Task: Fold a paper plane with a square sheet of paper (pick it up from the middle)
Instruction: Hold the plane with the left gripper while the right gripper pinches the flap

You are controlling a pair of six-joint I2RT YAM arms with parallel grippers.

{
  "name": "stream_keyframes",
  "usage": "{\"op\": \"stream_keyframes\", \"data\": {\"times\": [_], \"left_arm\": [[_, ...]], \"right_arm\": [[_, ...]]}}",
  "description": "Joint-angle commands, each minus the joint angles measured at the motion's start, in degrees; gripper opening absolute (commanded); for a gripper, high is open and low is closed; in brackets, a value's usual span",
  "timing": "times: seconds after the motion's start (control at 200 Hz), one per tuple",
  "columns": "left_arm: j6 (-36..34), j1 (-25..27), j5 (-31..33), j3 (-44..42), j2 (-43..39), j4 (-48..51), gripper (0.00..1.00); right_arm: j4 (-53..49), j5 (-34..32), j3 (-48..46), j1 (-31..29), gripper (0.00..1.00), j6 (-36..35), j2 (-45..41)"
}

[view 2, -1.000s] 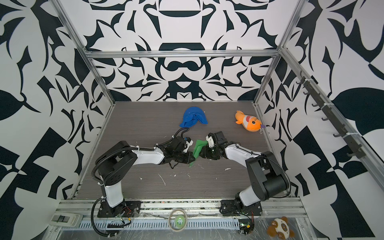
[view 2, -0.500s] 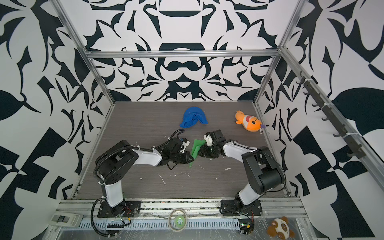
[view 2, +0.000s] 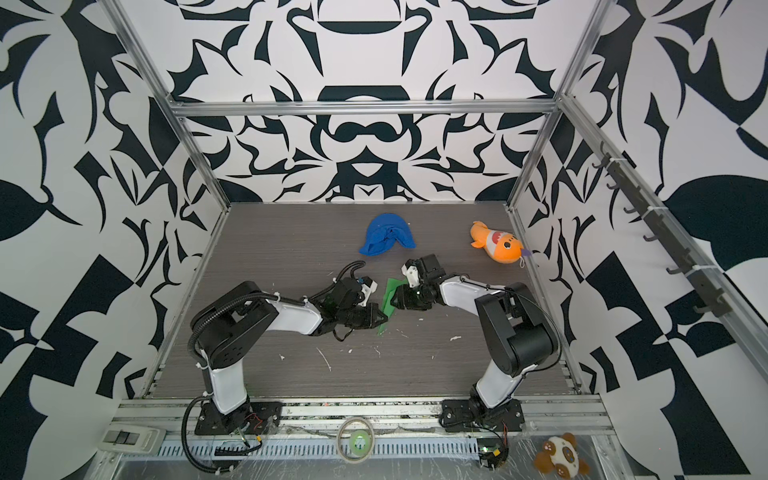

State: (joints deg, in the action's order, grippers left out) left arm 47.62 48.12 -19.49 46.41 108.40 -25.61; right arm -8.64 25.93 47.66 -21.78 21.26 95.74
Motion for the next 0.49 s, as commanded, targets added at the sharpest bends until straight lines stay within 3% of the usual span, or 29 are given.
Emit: {"op": "stream_keyframes", "data": {"times": [0.0,0.49], "left_arm": [[1.0,-0.4,1.2,-1.5,1.3,-0.4,0.02],[1.5,-0.6,2.2,-1.5,0.7,0.3,0.12]], "right_arm": [[-3.2,-3.2,0.3,-1.0,0.55,-1.6,1.6],[-8.6,-12.6,2.1,-4.4,0.56,-0.2,5.6]]}}
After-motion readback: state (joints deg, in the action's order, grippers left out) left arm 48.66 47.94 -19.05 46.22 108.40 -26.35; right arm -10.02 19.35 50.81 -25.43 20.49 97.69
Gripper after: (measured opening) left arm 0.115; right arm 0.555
